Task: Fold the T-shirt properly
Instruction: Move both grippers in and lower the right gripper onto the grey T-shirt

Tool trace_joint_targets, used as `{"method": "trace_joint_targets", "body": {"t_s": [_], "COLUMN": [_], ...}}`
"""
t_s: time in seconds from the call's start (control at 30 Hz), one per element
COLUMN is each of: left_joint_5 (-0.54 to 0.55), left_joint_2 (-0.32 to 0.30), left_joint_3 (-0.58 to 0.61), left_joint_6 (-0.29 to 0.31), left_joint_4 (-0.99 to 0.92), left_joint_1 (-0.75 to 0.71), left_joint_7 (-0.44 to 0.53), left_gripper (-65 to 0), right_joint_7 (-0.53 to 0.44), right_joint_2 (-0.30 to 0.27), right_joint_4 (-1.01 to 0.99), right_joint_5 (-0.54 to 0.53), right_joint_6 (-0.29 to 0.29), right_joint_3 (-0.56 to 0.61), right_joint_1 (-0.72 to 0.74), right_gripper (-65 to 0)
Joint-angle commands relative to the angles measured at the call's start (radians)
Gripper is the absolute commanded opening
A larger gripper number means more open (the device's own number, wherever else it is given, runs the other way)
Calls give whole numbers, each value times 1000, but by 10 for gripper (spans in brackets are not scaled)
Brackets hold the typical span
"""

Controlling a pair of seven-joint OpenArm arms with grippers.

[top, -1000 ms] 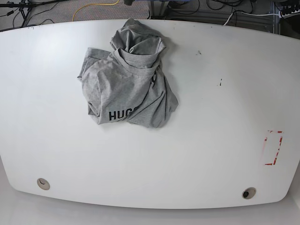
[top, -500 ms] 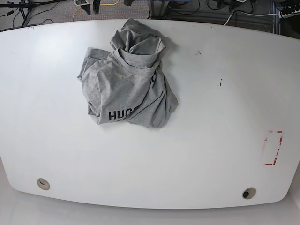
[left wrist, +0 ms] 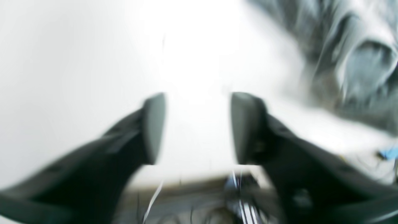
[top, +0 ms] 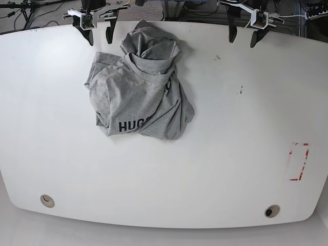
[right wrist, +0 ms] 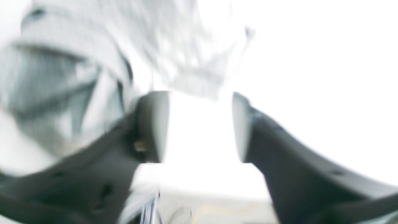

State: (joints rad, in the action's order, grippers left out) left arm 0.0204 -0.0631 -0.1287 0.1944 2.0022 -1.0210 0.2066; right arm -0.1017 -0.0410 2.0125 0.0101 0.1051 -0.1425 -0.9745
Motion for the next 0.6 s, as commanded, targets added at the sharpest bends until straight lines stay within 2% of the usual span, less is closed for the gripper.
{"method": "trace_joint_targets", "body": {"t_s": [0.0,0.17,0.27,0.4,0.57], "left_joint_5": [5,5,5,5,5], "left_joint_2": [-27,-71,-88,-93,-93], "left_joint_3": [16,44,57,59,53], "left_joint_6": [-3,-3,-3,-3,-6], "left_joint_4": [15,15,15,13,13], "left_joint_1": [8,60,86,106,124], "left_joint_7": [26,26,26,26,26], "left_gripper": [-237,-235,-235,-235,-235], "right_joint_7": [-28,27,112,216,297], "right_joint_2": [-1,-10,-24,-32,-30], "right_joint_4": [15,15,15,15,14], "right_joint_5": [-5,-2,-2,-2,-2], "right_joint_6": [0,0,0,0,2], "right_joint_3": [2,53,79,119,156], "right_joint_1": [12,73,124,184,246], "right_gripper": [-277,-273,-273,-273,-274]}}
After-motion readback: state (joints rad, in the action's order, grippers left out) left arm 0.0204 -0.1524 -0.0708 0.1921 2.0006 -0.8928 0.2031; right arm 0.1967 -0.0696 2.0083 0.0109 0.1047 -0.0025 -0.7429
